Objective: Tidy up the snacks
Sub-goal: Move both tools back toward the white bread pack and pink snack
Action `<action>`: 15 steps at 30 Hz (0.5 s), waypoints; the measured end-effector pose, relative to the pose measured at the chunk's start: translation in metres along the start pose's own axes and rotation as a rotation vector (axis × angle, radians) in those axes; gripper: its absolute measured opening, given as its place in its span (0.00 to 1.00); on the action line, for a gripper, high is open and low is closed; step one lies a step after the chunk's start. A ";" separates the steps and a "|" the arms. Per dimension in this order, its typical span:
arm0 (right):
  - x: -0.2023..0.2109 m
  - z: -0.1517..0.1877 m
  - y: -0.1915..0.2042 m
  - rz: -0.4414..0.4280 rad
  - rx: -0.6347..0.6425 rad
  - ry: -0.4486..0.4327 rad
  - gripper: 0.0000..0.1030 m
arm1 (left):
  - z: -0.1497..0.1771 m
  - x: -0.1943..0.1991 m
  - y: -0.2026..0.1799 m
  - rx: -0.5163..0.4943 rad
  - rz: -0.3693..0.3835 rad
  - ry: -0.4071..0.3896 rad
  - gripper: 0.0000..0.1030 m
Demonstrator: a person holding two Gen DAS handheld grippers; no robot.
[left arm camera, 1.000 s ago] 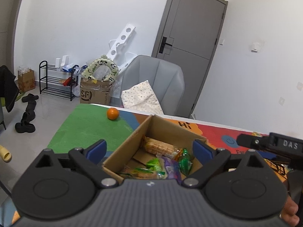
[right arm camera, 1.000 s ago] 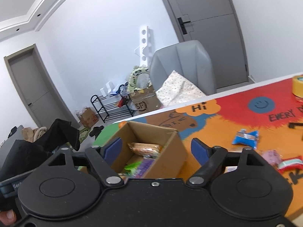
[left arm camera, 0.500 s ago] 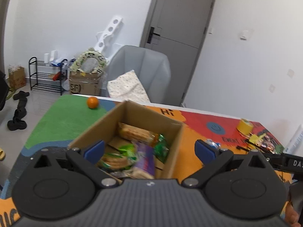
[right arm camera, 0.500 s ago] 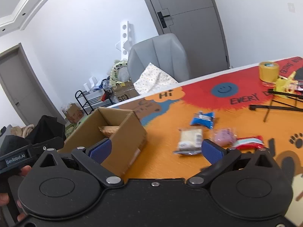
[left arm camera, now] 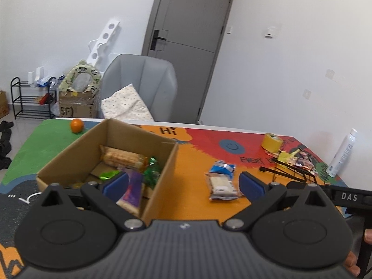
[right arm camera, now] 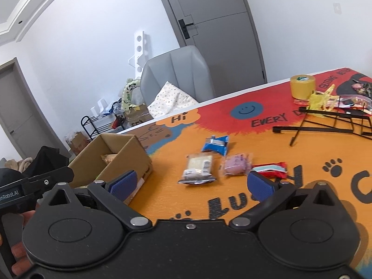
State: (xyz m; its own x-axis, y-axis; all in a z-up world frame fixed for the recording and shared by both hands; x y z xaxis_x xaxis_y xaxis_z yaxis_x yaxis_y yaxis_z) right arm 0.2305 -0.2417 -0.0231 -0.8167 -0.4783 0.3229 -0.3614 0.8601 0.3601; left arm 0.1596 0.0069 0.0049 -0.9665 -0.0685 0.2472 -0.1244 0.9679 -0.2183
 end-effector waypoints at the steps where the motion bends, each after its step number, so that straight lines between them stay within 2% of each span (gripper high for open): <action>1: 0.000 -0.001 -0.003 0.003 -0.003 -0.002 1.00 | 0.000 -0.001 -0.003 -0.005 0.006 -0.002 0.98; 9: -0.007 -0.002 -0.030 0.036 -0.058 -0.017 0.97 | 0.003 -0.014 -0.030 -0.047 0.047 0.006 0.96; 15: -0.021 -0.001 -0.047 0.042 -0.109 -0.009 0.81 | 0.007 -0.033 -0.044 -0.050 0.072 0.025 0.95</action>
State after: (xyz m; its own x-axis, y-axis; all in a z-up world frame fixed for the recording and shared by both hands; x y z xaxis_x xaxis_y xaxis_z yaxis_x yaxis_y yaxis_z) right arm 0.2651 -0.2720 -0.0457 -0.8345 -0.4398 0.3318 -0.2758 0.8549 0.4393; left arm 0.1950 -0.0354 -0.0001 -0.9667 0.0075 0.2559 -0.0425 0.9810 -0.1892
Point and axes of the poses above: each gripper's, at about its wrist camera, not at the fingertips, and x roughly against the way its jaws point, y to its left, z to its underside, the point moved 4 cm from there along -x, roughly the way its jaws point, and after that the axes turned 14 degrees about -y, right-handed, at the moved point
